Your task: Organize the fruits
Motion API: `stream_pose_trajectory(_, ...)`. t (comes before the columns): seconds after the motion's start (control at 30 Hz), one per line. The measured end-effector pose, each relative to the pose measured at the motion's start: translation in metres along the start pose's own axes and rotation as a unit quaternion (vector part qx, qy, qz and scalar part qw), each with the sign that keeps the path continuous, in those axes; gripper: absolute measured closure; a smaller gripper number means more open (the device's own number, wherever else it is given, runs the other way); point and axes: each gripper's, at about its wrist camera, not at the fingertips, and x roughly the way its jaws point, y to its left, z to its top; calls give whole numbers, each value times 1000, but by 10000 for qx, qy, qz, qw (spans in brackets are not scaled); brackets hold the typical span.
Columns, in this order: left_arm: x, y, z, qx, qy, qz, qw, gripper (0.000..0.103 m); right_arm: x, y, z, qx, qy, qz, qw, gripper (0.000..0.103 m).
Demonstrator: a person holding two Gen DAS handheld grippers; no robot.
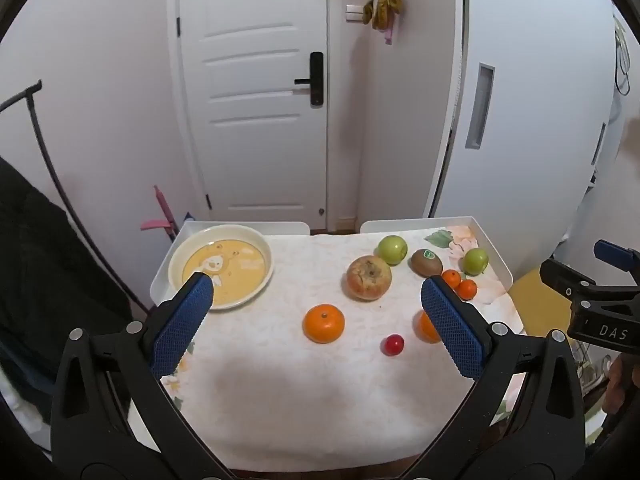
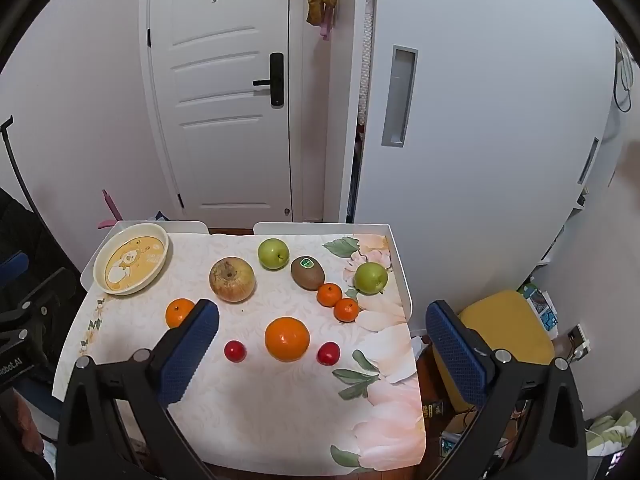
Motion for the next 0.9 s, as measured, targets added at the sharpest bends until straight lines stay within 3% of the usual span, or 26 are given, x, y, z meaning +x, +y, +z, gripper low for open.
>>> stream_pose_trajectory(0.9,-5,1,7,-120,-75,97,9999,0,-5,-2,5,5,-59,45,10000,0)
